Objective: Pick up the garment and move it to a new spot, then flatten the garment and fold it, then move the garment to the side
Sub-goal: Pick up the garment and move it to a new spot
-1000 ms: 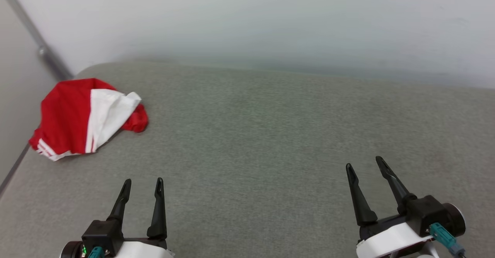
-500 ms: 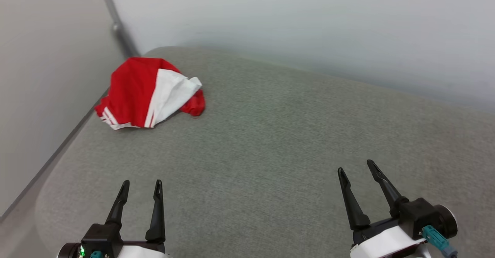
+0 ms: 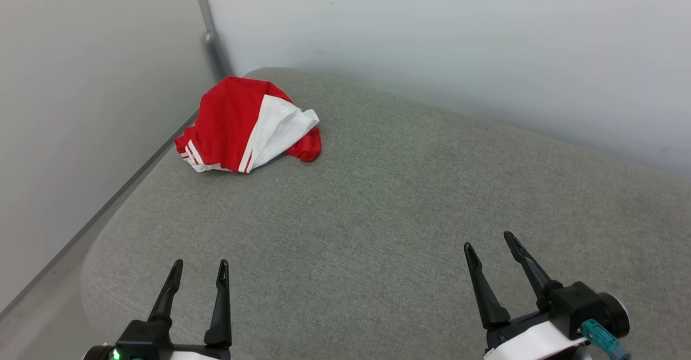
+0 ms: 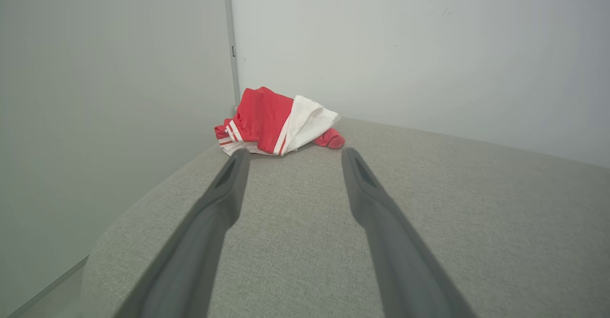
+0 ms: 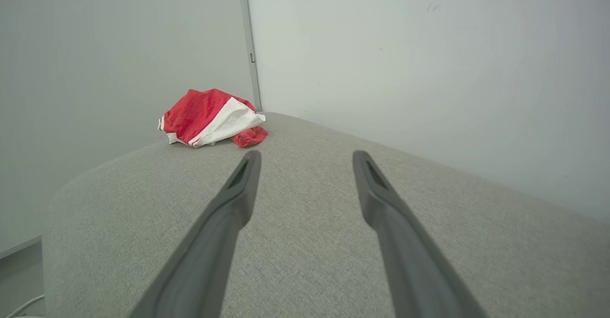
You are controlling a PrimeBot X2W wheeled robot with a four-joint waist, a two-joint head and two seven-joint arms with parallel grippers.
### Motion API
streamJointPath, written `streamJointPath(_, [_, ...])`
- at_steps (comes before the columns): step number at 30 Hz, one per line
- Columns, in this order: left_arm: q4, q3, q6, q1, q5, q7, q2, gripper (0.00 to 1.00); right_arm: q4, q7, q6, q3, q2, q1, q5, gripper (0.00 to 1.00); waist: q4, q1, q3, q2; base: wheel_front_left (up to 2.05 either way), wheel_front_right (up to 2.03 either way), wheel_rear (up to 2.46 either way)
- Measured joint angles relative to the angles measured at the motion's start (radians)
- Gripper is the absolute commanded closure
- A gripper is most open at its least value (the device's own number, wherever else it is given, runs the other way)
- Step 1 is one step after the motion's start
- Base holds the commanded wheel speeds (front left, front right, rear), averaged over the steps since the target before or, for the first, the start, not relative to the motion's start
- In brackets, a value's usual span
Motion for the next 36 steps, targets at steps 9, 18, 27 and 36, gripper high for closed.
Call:
streamJointPath(9, [-0.013, 0.002, 0.001, 0.000, 0.005, 0.000, 0.000, 0.00, -0.002, 0.000, 0.000, 0.011, 0.000, 0.000, 0.002, 0.00, -0.007, 0.0000, 0.003, 0.0000, 0.00, 0.00, 0.00])
streamJointPath(18, [0.005, -0.002, 0.013, -0.038, -0.086, 0.000, 0.000, 0.00, -0.028, 0.000, 0.000, 0.006, 0.000, -0.021, -0.029, 0.00, -0.024, 0.0000, 0.070, 0.0000, 0.00, 0.00, 0.00])
streamJointPath(27, [0.165, 0.065, -0.034, -0.344, -0.172, 0.000, 0.021, 0.00, -0.108, 0.000, 0.000, -0.022, -0.033, -0.114, -0.087, 0.00, -0.087, 0.0001, 0.299, 0.0000, 0.00, 0.00, 0.00])
streamJointPath(36, [0.420, 0.088, -0.050, -0.739, -0.284, 0.239, 0.322, 0.00, -0.180, 0.000, 0.000, -0.059, -0.049, -0.181, -0.081, 0.00, -0.174, 0.0003, 0.491, 0.0000, 0.00, 0.00, 0.00])
